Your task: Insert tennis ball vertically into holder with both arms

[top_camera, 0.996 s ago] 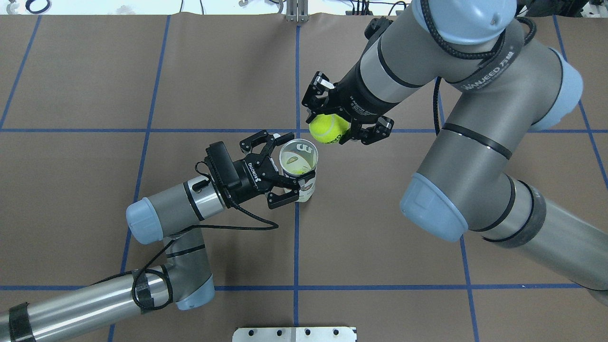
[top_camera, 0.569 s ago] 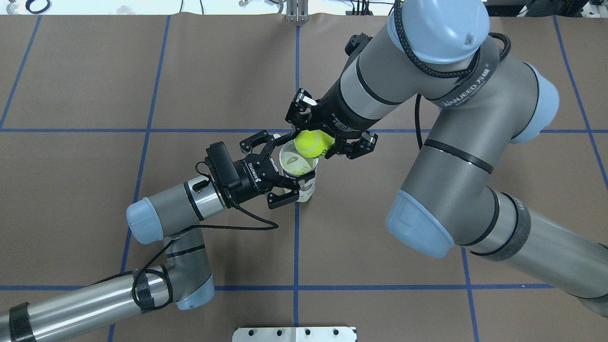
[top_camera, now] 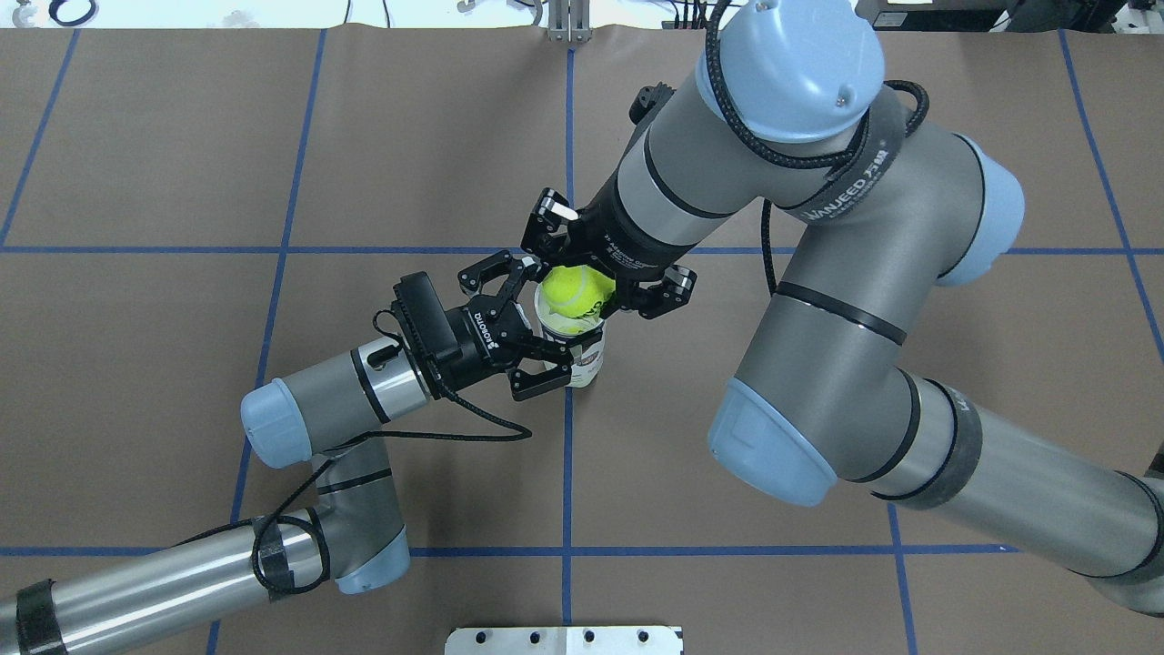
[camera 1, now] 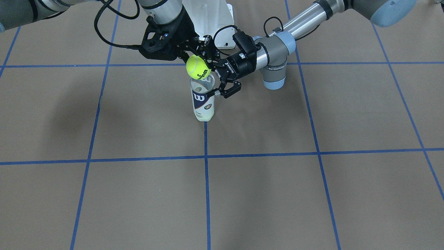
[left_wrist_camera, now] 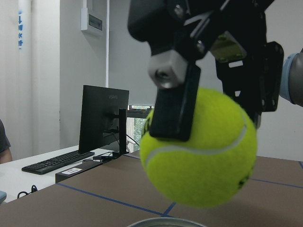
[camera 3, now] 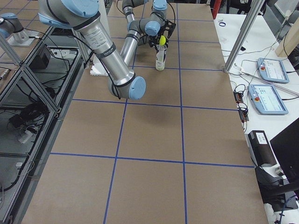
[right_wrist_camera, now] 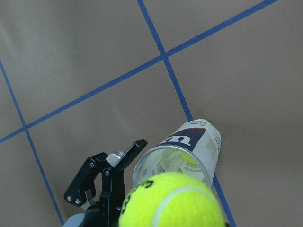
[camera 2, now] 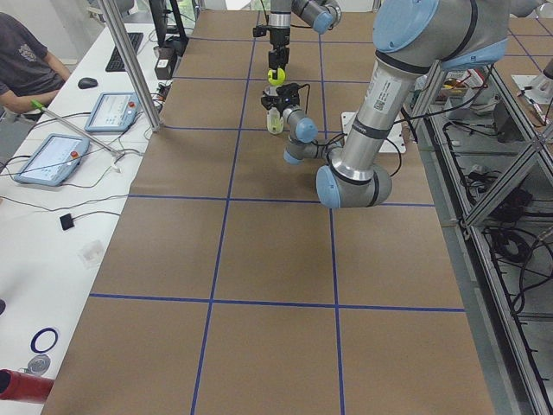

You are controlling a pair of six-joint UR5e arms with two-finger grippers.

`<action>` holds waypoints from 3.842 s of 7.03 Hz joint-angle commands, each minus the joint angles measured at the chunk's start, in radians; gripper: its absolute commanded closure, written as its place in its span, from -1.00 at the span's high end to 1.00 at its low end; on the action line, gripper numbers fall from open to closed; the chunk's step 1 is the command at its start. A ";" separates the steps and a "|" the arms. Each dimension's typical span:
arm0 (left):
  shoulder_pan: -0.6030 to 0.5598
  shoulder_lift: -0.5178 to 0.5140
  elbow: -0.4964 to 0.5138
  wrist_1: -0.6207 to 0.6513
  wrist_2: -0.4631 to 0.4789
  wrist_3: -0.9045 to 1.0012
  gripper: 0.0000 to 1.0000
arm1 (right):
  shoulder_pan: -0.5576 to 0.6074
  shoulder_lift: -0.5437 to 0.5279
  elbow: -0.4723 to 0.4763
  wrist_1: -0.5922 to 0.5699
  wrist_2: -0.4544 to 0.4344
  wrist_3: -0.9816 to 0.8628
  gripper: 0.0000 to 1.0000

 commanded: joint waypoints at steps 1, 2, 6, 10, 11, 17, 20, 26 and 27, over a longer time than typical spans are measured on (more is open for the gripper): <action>0.000 0.001 0.000 0.000 0.000 0.000 0.92 | -0.001 0.010 -0.018 0.001 -0.001 -0.001 -0.86; 0.000 0.001 0.000 0.000 0.000 0.000 0.92 | -0.001 0.010 -0.018 0.001 -0.001 -0.001 -0.53; 0.000 0.001 0.000 0.000 0.000 0.000 0.92 | -0.001 0.007 -0.018 0.002 -0.002 -0.001 1.00; -0.003 0.033 -0.070 -0.043 0.000 -0.014 0.97 | 0.026 -0.015 -0.015 0.002 -0.002 -0.012 1.00; -0.003 0.112 -0.181 -0.043 0.000 -0.038 0.97 | 0.055 -0.052 -0.012 0.004 0.001 -0.016 1.00; -0.172 0.323 -0.192 0.027 0.248 -0.219 0.87 | 0.370 -0.314 -0.093 0.011 0.002 -0.555 1.00; -0.343 0.338 -0.190 0.351 0.157 -0.335 0.98 | 0.508 -0.373 -0.179 0.011 0.010 -0.858 1.00; -0.783 0.213 -0.196 1.354 -0.648 -0.318 0.97 | 0.571 -0.450 -0.210 0.013 0.016 -1.005 1.00; -0.831 0.217 -0.191 1.395 -0.746 -0.316 0.97 | 0.594 -0.468 -0.211 0.011 0.047 -1.044 1.00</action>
